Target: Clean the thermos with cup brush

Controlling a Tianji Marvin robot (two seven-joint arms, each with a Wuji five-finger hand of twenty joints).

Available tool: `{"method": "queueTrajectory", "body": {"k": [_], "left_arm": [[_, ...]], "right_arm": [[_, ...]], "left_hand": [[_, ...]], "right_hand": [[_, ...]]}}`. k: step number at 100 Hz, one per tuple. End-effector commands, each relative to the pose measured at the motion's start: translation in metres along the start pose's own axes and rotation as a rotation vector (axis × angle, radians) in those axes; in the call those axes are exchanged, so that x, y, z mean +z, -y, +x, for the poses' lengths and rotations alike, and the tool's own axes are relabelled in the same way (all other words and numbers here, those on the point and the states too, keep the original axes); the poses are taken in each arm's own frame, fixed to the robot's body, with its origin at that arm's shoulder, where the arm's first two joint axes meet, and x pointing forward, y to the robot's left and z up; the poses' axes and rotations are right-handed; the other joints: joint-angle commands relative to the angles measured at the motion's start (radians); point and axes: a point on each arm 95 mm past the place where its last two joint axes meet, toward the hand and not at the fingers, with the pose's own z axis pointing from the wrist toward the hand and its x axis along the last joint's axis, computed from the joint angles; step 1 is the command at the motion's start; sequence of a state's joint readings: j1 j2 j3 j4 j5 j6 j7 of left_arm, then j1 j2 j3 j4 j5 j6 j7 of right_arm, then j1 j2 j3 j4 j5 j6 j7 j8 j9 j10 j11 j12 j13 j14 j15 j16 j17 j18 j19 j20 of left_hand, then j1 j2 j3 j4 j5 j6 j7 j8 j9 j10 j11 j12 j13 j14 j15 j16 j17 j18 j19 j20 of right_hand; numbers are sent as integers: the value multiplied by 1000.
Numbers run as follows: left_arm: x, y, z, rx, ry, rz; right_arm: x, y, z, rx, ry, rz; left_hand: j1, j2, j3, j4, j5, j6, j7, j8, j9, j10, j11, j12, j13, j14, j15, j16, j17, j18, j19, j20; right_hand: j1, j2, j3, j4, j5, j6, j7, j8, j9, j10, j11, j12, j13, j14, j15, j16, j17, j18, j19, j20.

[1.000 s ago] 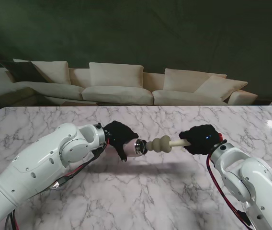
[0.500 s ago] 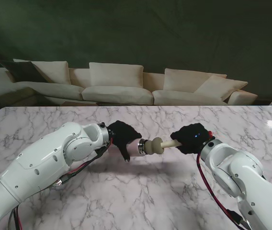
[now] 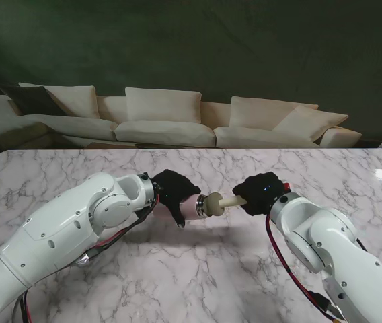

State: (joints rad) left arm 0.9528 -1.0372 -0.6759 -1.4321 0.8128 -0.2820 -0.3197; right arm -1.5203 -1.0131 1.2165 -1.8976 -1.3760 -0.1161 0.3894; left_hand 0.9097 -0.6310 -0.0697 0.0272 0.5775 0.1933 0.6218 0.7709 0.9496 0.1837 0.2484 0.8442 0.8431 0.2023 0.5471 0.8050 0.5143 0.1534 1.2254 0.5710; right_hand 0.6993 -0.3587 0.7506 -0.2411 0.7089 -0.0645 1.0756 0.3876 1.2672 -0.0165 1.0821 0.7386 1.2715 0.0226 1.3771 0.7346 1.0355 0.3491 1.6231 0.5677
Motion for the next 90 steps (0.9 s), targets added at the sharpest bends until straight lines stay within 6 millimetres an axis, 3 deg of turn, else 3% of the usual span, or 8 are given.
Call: {"method": "queueTrajectory", "body": {"k": [1,90], "left_arm": [[1,10,7,8,-20,22],[1,14,13,2,-35,71]], "right_arm": [[3,-3,7,5,-15,2],[29,-6,43,42,-22,58]], "left_hand": [[186,240,594,53,118,-174,180,49,117,-66,165,39,73,18,108,34,28,-38,51,28],[192,239,595,53,121,-154,186,49,116,-44,197,49,84,32,145,61,65,-14,74,33]], "right_hand": [[53,54,19,11,10,20,-8,-18,70,10,66,16,43,-52,340,140,90,51,201,12],[62,52,19,12,15,37,-16,-27,75,22,64,13,43,-62,353,148,114,42,229,-11]]}}
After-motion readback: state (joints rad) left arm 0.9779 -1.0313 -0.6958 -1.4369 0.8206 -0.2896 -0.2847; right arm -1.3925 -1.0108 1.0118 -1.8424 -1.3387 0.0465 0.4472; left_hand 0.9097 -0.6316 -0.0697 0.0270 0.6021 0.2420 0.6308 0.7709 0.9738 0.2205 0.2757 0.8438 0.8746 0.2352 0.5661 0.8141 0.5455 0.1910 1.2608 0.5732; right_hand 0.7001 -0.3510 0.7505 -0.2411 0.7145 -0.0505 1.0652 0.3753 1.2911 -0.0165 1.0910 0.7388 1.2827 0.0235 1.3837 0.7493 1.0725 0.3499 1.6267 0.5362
